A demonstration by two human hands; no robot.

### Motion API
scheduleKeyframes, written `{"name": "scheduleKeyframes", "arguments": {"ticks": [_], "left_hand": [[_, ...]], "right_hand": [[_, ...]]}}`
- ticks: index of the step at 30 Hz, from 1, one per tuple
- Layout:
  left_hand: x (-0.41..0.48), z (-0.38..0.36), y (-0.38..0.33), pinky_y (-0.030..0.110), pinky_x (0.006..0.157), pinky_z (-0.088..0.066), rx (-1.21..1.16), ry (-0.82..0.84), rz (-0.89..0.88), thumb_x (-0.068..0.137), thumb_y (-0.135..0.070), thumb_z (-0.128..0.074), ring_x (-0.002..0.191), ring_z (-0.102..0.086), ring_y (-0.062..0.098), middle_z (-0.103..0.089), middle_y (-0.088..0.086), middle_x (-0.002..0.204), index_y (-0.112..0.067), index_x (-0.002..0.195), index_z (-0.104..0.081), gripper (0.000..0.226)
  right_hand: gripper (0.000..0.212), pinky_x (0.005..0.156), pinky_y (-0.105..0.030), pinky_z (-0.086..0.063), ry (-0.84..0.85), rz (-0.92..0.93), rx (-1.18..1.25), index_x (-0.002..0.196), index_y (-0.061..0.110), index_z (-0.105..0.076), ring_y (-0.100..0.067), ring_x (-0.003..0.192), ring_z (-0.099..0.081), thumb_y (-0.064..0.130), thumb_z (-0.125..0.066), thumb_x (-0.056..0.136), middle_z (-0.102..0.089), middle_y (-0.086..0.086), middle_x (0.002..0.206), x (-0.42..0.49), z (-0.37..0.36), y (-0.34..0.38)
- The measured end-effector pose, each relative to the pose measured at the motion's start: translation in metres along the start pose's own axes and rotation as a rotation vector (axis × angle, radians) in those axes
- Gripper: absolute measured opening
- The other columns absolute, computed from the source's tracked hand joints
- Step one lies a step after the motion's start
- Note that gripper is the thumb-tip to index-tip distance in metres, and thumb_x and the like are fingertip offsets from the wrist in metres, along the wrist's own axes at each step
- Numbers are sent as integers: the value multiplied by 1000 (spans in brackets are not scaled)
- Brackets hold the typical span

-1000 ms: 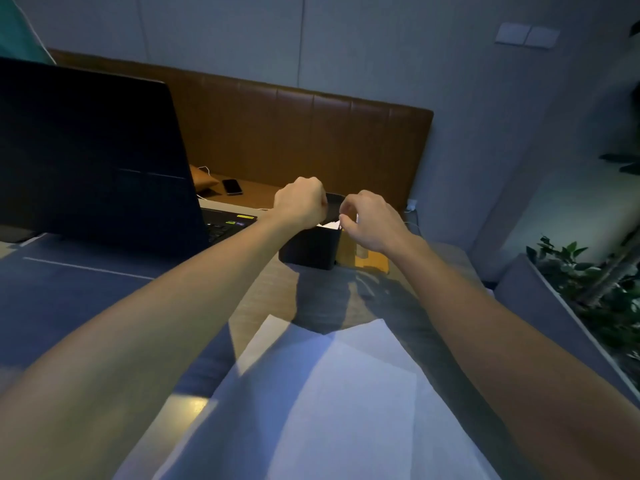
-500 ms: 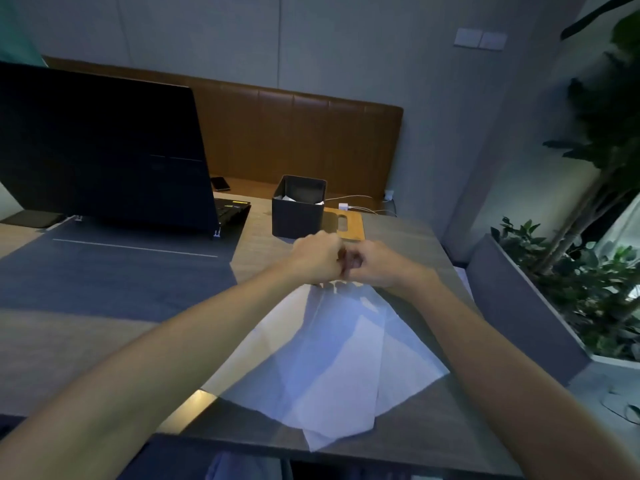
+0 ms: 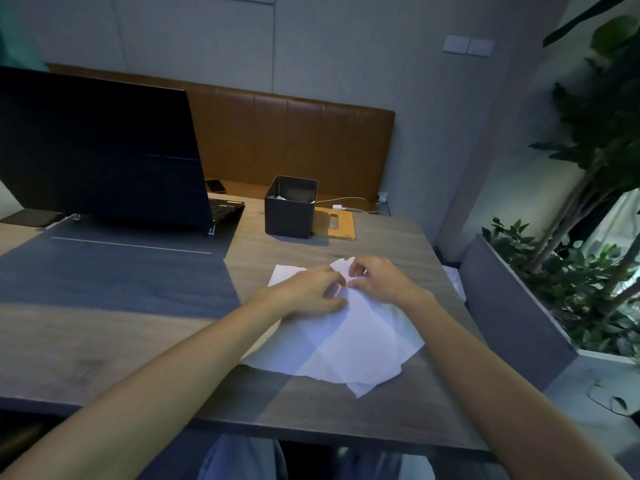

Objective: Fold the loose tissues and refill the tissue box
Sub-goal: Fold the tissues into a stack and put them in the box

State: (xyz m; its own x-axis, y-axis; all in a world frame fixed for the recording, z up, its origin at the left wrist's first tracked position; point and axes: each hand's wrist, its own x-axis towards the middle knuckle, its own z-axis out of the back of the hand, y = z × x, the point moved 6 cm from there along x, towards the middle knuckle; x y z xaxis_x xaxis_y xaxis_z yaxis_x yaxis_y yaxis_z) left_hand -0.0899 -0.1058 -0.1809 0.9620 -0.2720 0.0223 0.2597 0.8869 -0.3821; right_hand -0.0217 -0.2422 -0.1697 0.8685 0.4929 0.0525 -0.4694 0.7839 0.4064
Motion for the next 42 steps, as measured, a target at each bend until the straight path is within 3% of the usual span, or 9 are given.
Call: {"name": "scheduleKeyframes", "arguments": {"ticks": [4, 8, 11, 16, 22, 29, 32, 37, 42], "left_hand": [[9, -19, -3, 49, 120, -18, 162, 52, -35, 102, -58, -36, 146, -28, 23, -31, -1, 159, -28, 154, -34, 59], [29, -33, 7, 56, 123, 4, 186, 82, 7, 104, -60, -14, 156, 3, 21, -3, -5, 170, -31, 161, -13, 64], [39, -32, 7, 54, 123, 7, 222, 91, 42, 104, -60, -11, 156, 9, 20, 5, -3, 170, -28, 162, -2, 67], [41, -29, 20, 51, 124, 8, 252, 93, 78, 99, -69, -10, 155, 13, 21, 11, 0, 169, -32, 161, 2, 73], [15, -11, 49, 49, 126, -7, 222, -26, 238, 108, -43, -18, 154, -8, 32, -15, 15, 166, -11, 156, -23, 58], [-6, -32, -9, 45, 124, -7, 112, -58, 127, 109, -35, -18, 154, -10, 28, -16, 10, 167, -17, 159, -24, 53], [-12, -37, 5, 45, 124, 5, 179, -18, 177, 107, -46, -14, 156, 5, 24, 3, 7, 170, -23, 162, -8, 60], [-15, -28, 25, 45, 123, 8, 184, -5, 234, 105, -52, -10, 155, 11, 26, 9, 10, 169, -19, 162, -1, 67], [-9, -27, 26, 49, 124, 7, 206, -20, 277, 103, -58, -9, 155, 12, 29, 10, 12, 169, -18, 162, 0, 72]], "right_hand": [[21, 107, -40, -40, -144, 41, -160, 117, 26, -63, -22, 123, -50, 33, -61, 97, -60, 2, 129, -2, 4, -3], [34, 113, -38, -35, -151, 97, -84, 133, 22, -58, -19, 129, -49, 34, -44, 105, -57, 0, 141, -16, -10, 5], [45, 119, -35, -27, -100, 127, -24, 147, 16, -47, -20, 139, -43, 34, -33, 109, -48, -4, 152, -24, -19, 0], [66, 126, -38, -3, 54, -16, -136, 161, 18, -19, -17, 155, -8, 54, -18, 106, -12, -1, 168, -23, -24, -29], [65, 125, -37, -1, 65, -94, -245, 161, 13, -10, -22, 156, -2, 49, -17, 107, -4, -5, 169, -35, -13, -34], [53, 124, -34, -6, 9, 99, -209, 159, 11, -21, -24, 154, -13, 32, -24, 110, -18, -10, 167, -63, -39, 19], [56, 125, -36, -5, 22, 33, -179, 159, 12, -22, -23, 155, -11, 37, -26, 109, -15, -8, 168, -69, -36, 5], [54, 120, -37, -20, -53, -118, -128, 153, 7, -34, -30, 147, -29, 34, -38, 107, -34, -13, 160, -83, -7, -32], [42, 93, -30, -39, -263, -245, 94, 133, 8, -55, -26, 118, -55, 29, -60, 97, -60, -11, 128, -96, 23, -42]]}}
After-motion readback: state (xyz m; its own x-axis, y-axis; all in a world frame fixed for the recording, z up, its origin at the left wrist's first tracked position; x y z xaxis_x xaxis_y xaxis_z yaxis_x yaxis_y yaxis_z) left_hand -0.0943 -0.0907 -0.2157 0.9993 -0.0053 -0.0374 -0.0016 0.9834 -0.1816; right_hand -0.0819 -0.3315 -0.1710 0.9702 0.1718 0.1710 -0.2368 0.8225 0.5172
